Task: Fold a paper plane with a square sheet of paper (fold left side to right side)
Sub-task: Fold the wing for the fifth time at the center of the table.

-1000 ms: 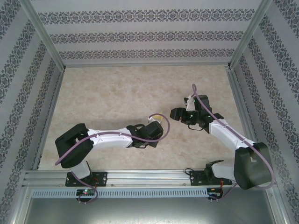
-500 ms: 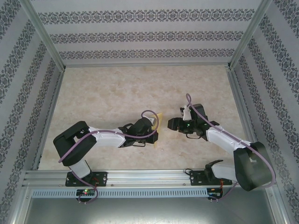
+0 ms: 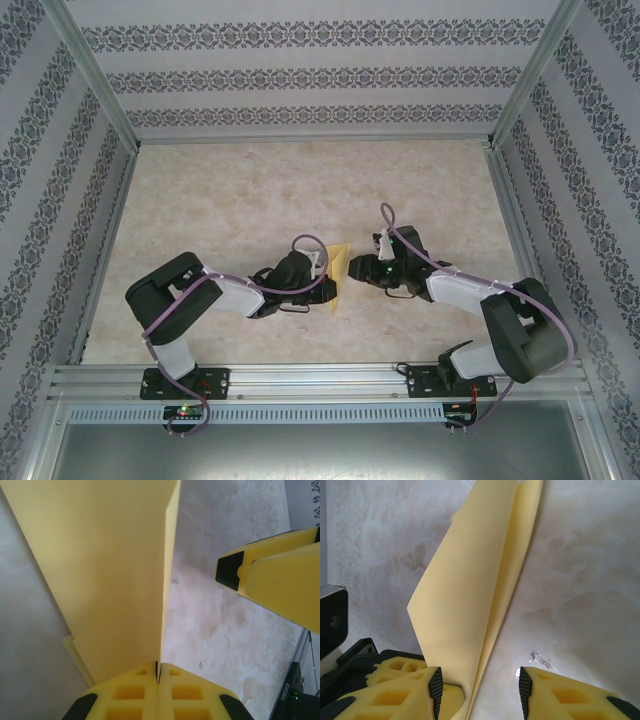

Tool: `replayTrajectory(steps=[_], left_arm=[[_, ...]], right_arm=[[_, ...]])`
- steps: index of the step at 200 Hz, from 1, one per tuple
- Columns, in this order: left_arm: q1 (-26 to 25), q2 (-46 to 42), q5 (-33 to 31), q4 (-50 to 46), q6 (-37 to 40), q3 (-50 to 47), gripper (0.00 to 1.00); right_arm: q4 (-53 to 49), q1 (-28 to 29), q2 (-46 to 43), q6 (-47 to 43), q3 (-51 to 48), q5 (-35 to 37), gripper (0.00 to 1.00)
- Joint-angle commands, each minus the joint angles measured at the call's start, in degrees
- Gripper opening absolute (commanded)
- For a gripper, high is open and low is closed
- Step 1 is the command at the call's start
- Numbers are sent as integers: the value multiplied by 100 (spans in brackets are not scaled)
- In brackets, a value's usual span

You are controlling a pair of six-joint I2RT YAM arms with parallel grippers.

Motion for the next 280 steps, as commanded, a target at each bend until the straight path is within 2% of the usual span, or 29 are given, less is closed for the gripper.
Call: replayTrajectory(steps=[1, 65, 146, 219, 239, 280], left_arm=[[104, 150, 246, 775, -339, -128, 2], [154, 227, 358, 1043, -448, -189, 2], [186, 243, 363, 940, -528, -129, 4], [195, 253, 383, 819, -531, -73, 16], [202, 185, 363, 725, -487, -69, 25], [302, -229, 291, 404, -321, -181, 36]], right_arm=[[314, 143, 190, 148, 165, 220, 46], [442, 306, 582, 342, 411, 557, 46], [603, 396, 1026, 527, 636, 626, 39], [100, 431, 1403, 615, 846, 732, 39], [79, 440, 1497, 624, 879, 709, 39], [51, 451, 1585, 615, 917, 698, 39]])
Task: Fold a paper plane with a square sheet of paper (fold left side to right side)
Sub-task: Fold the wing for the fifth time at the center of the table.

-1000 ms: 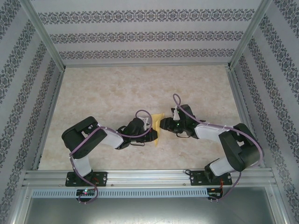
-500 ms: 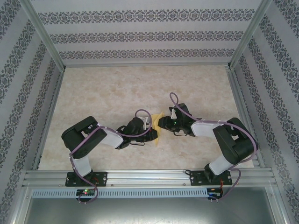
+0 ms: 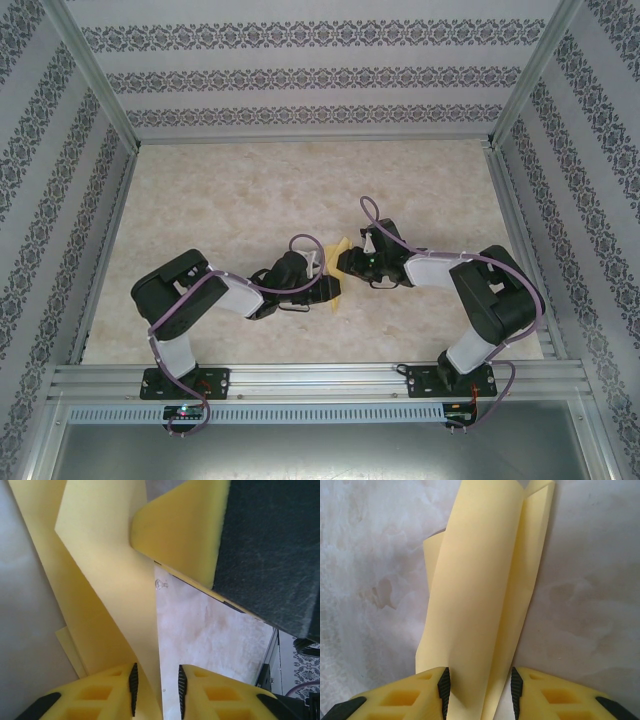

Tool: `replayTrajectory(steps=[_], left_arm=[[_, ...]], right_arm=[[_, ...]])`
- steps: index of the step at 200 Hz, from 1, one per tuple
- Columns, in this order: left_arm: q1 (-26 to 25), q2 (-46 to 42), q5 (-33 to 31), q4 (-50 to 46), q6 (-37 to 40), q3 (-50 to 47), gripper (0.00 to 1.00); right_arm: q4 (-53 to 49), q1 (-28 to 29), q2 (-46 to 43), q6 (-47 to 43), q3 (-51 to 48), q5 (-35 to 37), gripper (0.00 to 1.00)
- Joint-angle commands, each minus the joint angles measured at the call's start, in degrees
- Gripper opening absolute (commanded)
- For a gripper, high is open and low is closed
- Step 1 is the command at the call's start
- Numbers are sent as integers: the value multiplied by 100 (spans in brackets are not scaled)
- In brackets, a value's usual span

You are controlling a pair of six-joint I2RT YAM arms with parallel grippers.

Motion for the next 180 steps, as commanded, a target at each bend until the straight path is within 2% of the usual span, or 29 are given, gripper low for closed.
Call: replayTrajectory(steps=[1, 37, 57, 96, 142, 180], left_arm=[[178, -385, -52, -244, 159, -38, 37], [453, -898, -82, -416, 181, -317, 47], [630, -1074, -78, -825, 282, -245, 50], [856, -797, 194, -1019, 296, 119, 48], [857, -243, 529, -773, 180, 476, 42], [858, -58, 547, -746, 85, 559, 41]], right_arm=[[-74, 83, 246, 34, 69, 103, 39], [-117, 82, 255, 3, 91, 112, 39], [-135, 86, 248, -6, 100, 108, 39], [-179, 91, 222, -30, 109, 116, 39], [-194, 99, 213, -47, 109, 95, 39], [-196, 99, 202, -55, 108, 98, 39]])
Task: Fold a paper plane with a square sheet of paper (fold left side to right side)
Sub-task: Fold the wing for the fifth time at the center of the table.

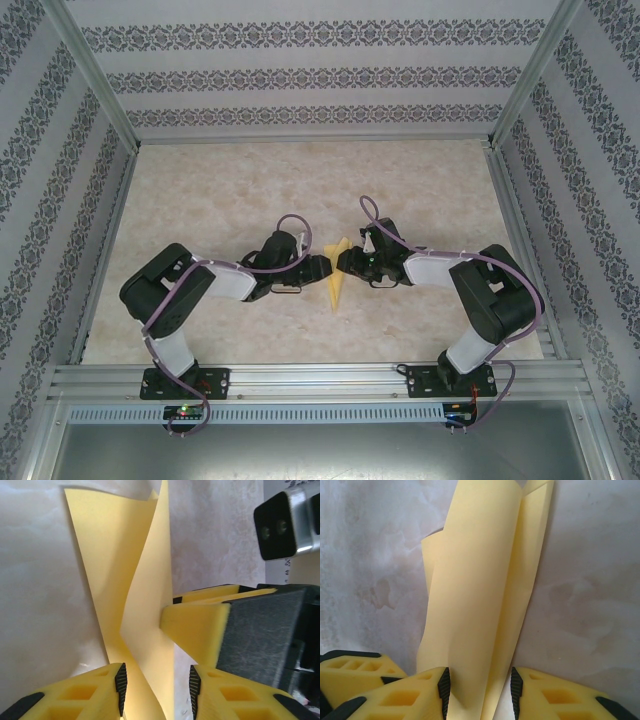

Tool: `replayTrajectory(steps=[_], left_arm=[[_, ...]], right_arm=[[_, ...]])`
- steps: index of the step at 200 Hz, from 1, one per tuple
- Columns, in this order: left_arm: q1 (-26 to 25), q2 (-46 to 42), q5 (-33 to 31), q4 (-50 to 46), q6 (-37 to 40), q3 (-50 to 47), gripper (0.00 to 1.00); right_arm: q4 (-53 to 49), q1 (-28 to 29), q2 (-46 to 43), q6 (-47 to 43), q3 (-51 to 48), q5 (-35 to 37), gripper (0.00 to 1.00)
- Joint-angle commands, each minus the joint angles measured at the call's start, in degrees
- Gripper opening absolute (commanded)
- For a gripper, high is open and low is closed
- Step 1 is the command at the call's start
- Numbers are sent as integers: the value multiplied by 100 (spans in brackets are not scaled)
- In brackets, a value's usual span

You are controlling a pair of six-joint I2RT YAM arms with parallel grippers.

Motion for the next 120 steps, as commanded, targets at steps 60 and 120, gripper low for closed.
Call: replayTrajectory(steps=[60, 120], left_arm=[[54, 382, 300, 243, -138, 260, 32], [51, 273, 66, -152, 93, 362, 4]], right_arm=[[-94, 95, 211, -53, 75, 77, 39], [-153, 26, -152, -186, 118, 66, 43]])
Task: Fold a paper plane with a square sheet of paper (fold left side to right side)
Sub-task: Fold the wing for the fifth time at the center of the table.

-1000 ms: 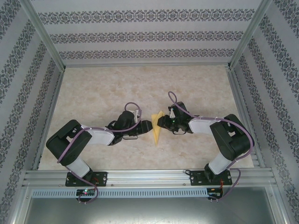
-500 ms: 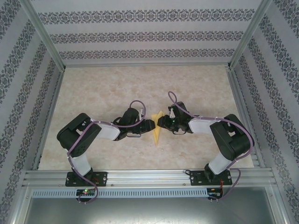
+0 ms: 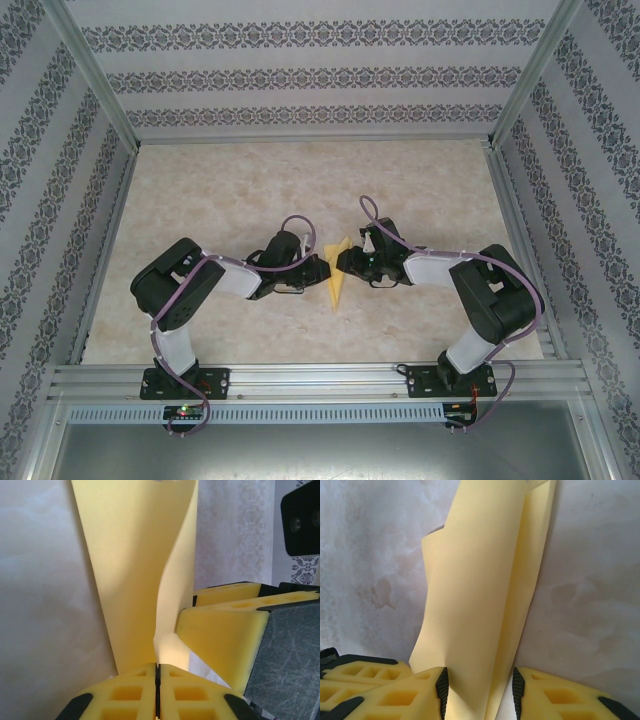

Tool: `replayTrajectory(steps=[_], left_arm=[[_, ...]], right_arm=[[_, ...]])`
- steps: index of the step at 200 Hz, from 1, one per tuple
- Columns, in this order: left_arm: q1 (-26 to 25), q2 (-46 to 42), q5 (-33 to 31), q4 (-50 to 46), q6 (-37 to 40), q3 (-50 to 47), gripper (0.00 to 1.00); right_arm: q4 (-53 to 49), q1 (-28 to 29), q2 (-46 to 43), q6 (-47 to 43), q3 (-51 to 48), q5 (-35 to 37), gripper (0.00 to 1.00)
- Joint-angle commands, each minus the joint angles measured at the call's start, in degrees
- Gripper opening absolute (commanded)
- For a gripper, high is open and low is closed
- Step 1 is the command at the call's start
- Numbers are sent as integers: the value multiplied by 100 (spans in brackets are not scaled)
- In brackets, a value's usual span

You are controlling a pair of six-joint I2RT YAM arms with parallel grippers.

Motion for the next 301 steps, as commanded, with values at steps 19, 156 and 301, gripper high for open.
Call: replayTrajectory(steps=[19, 156, 301], left_arm=[[49, -158, -162, -334, 252, 191, 1], [49, -255, -255, -480, 404, 161, 0], [49, -282, -413, -1049, 889, 400, 0]], right_arm=[[-284, -81, -371, -263, 164, 101, 50], [-168, -174, 434, -102, 810, -204, 63], [-369, -120, 578, -207, 935, -222, 63]])
